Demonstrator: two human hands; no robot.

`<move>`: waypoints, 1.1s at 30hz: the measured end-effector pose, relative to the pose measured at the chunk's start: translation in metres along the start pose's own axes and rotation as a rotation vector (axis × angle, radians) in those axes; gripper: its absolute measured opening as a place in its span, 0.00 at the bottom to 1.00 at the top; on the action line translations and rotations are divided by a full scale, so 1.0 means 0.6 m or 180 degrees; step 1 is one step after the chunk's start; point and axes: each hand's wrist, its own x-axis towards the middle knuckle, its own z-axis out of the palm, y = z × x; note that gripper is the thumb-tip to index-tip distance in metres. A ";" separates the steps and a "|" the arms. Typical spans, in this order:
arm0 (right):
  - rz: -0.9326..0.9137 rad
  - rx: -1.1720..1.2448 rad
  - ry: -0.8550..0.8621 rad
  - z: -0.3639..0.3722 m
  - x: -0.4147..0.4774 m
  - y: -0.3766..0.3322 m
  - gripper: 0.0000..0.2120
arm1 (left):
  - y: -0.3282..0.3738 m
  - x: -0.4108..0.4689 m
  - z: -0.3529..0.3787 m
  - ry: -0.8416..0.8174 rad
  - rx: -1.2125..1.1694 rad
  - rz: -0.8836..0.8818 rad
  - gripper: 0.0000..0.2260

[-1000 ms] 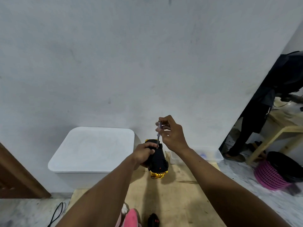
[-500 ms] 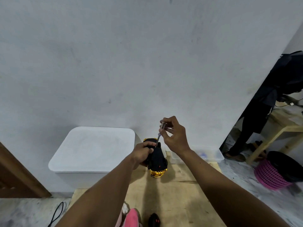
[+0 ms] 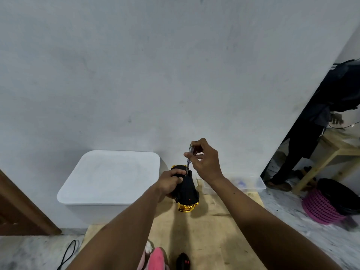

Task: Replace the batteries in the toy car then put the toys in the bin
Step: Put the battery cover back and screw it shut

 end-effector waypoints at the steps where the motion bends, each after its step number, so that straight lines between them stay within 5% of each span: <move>1: 0.0007 0.0026 -0.0048 0.000 0.000 0.002 0.12 | 0.000 0.000 0.000 -0.0001 -0.0007 0.0003 0.15; 11: 0.0265 -0.0013 -0.0087 -0.002 -0.004 0.003 0.22 | 0.004 0.003 0.001 -0.0013 -0.0066 0.0054 0.15; 33: 0.0219 0.0066 -0.0233 -0.003 0.004 0.007 0.20 | 0.000 -0.002 -0.004 -0.0007 -0.0017 0.0030 0.15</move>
